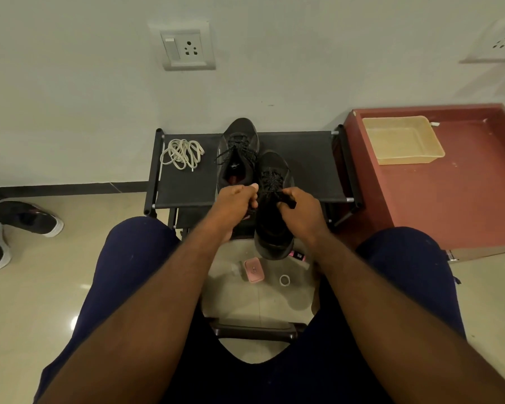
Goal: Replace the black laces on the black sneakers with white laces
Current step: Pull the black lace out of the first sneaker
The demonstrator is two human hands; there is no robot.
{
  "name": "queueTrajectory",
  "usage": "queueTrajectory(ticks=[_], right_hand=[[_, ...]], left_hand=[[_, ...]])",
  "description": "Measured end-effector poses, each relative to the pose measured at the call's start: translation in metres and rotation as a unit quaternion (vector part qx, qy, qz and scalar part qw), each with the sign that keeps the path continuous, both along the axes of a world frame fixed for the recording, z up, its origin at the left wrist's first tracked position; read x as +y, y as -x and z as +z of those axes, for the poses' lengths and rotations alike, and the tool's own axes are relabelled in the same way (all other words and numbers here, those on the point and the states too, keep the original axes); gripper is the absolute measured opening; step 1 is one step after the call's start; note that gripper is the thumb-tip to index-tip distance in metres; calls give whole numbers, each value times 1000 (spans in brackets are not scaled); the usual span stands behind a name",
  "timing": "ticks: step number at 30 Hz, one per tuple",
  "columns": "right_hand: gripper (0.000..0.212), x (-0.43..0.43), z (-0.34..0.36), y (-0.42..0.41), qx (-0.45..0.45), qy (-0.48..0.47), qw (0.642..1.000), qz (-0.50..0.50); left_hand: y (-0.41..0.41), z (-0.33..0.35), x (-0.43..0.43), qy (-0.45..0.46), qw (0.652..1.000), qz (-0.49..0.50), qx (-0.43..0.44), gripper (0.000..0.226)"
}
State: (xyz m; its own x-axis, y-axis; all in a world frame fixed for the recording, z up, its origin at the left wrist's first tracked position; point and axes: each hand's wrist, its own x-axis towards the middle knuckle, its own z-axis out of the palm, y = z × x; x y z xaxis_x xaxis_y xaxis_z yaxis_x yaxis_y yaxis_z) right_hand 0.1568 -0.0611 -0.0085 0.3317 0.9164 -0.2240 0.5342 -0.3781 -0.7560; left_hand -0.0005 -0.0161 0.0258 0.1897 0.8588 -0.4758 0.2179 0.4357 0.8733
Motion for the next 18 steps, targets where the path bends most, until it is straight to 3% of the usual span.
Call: queueTrajectory(ticks=[3,8,11,15,18], right_hand=[[34,2,9,-4,23,20,999,21],[51,-1,14,-4,222,36,974,31],[50,1,10,-5,208,12,978,14],[47,3,1,-9,121,15,992,43],[46,4,-4,-10,79,9,995,55]], left_hand=[[5,7,2,22,992,65,-102,26],[7,22,1,59,952,91,-287,27],[8,26,1,78,930,112,-341,30],[8,26,0,102,906,134,-388,30],[6,21,-2,92,916,148,-361,22]])
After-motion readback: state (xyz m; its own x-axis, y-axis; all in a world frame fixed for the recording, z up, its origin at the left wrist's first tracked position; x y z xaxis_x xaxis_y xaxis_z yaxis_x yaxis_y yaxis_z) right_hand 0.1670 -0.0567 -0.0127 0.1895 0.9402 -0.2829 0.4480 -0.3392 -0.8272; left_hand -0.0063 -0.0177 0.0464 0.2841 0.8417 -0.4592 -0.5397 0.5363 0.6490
